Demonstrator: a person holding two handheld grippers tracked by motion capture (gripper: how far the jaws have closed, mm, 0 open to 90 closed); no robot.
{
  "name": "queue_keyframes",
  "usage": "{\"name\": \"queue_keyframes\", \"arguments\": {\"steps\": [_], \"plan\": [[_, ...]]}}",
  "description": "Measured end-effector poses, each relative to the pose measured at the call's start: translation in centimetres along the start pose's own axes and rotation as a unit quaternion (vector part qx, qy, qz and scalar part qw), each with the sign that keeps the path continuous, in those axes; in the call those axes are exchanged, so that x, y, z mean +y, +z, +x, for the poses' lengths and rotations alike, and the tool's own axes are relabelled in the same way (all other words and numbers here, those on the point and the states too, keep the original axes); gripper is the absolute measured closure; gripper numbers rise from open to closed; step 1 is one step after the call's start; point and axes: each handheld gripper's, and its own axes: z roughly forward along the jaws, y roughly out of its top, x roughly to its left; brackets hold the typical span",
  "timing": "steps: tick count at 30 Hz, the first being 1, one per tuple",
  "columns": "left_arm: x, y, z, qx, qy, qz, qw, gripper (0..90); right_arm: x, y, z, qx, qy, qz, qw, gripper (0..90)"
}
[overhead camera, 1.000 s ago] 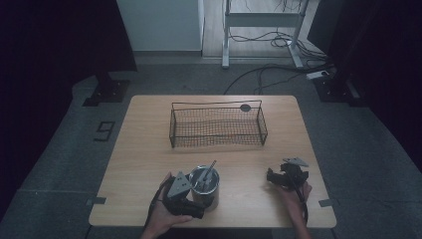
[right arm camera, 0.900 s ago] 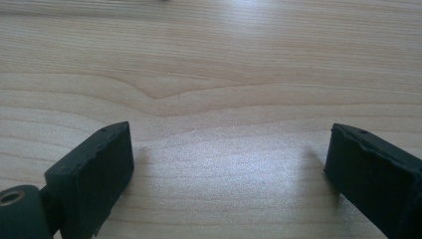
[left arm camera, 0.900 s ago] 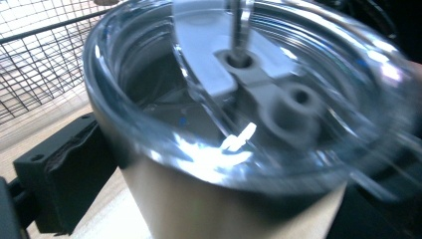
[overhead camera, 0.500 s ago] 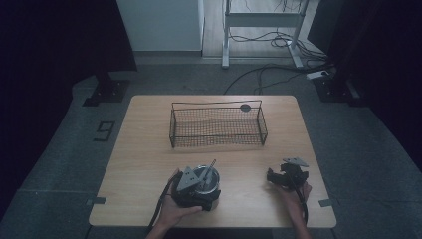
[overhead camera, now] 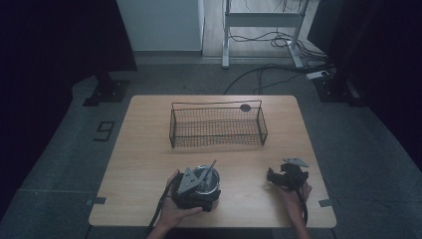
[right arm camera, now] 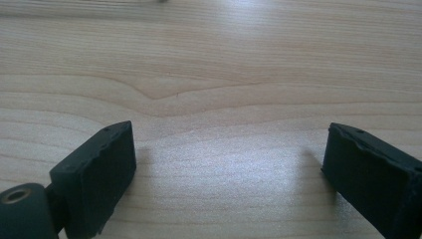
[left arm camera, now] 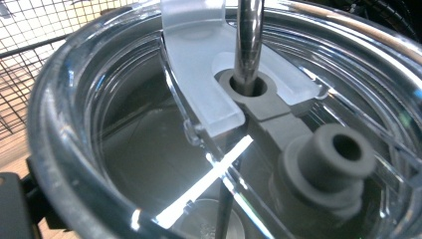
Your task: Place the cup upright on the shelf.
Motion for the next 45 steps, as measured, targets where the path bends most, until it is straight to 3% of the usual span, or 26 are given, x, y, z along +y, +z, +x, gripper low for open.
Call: {"name": "queue_keyframes", "arguments": {"steps": [5,10,17,31,45], "plan": [[0.2,-0.1,0.2,0.017,-0.009,0.001,0.9998,2.7,0.0,0.0,0.0,0.001,-0.001,-0.002,1.0000,8.0],[1.0,-0.8,0.8,0.021,-0.025,-0.017,0.9993,2.8,-0.1,-0.1,0.0,0.000,0.002,-0.002,1.0000,8.1],[2.4,-1.7,1.7,0.034,-0.033,-0.029,0.9985,2.8,-0.1,-0.1,0.0,-0.005,0.002,-0.003,1.0000,8.4],[4.9,-0.9,3.2,0.049,-0.039,-0.030,0.9976,2.8,0.1,0.0,0.1,-0.005,0.001,-0.006,1.0000,9.6],[6.0,-0.8,5.5,0.098,-0.056,-0.037,0.9929,2.9,0.1,0.0,0.2,-0.004,-0.003,-0.006,1.0000,10.8]]}}
